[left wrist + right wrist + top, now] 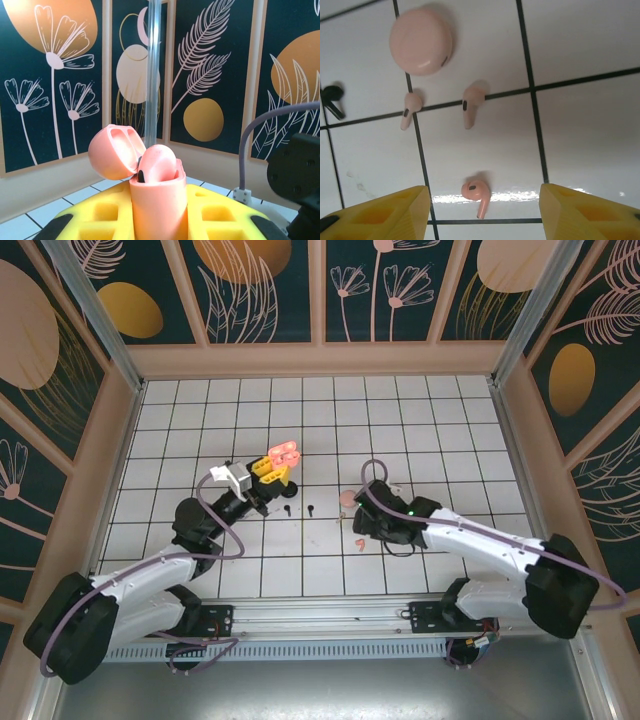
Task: Insert wireless bluetooth earbuds into charging case
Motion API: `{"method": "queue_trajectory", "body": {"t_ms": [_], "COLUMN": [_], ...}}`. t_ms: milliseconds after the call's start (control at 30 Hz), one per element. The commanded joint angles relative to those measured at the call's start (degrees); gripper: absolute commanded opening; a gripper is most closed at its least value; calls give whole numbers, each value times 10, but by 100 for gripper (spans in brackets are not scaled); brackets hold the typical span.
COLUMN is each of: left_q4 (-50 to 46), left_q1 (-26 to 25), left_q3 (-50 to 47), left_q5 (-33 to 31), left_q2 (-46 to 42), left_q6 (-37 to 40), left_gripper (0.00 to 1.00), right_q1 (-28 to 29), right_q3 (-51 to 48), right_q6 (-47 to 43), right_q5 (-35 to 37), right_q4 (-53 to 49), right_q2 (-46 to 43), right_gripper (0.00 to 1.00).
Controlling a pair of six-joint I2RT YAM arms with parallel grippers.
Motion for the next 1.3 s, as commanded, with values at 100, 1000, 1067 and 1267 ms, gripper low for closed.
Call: {"method": "queue_trajectory", "body": {"t_ms": [100, 1000, 1067, 1267], "left_q4": [10, 23, 24, 23], "left_q1": [-3, -3, -3, -3], "left_q3": [-19, -17, -17, -16], "left_q5": [-17, -19, -19, -18], "left_q2": [-25, -20, -19, -19], "left_q6": [-10, -15, -16, -15], "left_gripper": [0, 0, 0, 0], "right_q1": [38, 58, 58, 57], "right_q3": [37, 88, 89, 90], "right_q6": [53, 1, 2, 2], "right_q5": [39, 35, 34, 30], "right_q4": [-20, -28, -25, -19], "right_q2": [105, 213, 218, 230], "right_gripper": [60, 46, 46, 44]}}
